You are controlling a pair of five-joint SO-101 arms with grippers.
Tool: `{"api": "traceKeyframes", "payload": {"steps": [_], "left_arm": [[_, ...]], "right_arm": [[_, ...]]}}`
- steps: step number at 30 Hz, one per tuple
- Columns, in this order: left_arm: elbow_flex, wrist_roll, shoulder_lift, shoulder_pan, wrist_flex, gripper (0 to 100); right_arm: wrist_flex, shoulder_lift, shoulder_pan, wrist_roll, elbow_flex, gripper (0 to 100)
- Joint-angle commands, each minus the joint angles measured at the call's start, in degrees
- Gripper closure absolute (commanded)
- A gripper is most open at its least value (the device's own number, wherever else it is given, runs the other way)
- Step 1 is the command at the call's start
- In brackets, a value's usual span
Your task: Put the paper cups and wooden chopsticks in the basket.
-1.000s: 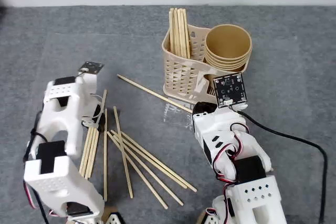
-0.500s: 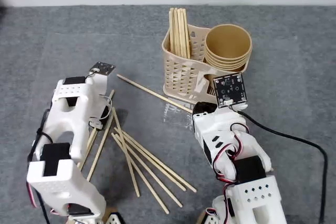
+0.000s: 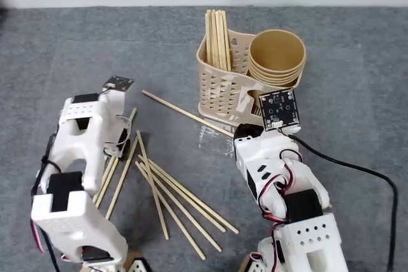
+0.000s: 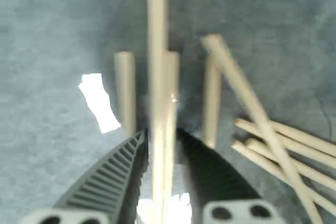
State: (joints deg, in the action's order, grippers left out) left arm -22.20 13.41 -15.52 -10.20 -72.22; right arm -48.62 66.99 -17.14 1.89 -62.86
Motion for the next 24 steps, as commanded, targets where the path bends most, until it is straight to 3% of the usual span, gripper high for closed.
{"api": "traceKeyframes", "payload": {"steps": [1,8,13,24], "left_arm": [[-0.7,0.2,-0.4,-0.8,0.4,85],[-1.2,0.4,-1.1,-0.9,0.0,85],[2.6,2.9,-6.6,0.1,-3.6,98],[9.9,5.5,-12.1,1.6,-9.7,99]], "right_arm": [[-0.1,1.1,0.5,0.7,0.3,98.1],[-0.2,1.1,0.5,0.7,0.3,98.1],[-0.2,1.1,0.5,0.7,0.3,98.1],[-0.1,1.1,0.7,0.7,0.3,98.1]]}}
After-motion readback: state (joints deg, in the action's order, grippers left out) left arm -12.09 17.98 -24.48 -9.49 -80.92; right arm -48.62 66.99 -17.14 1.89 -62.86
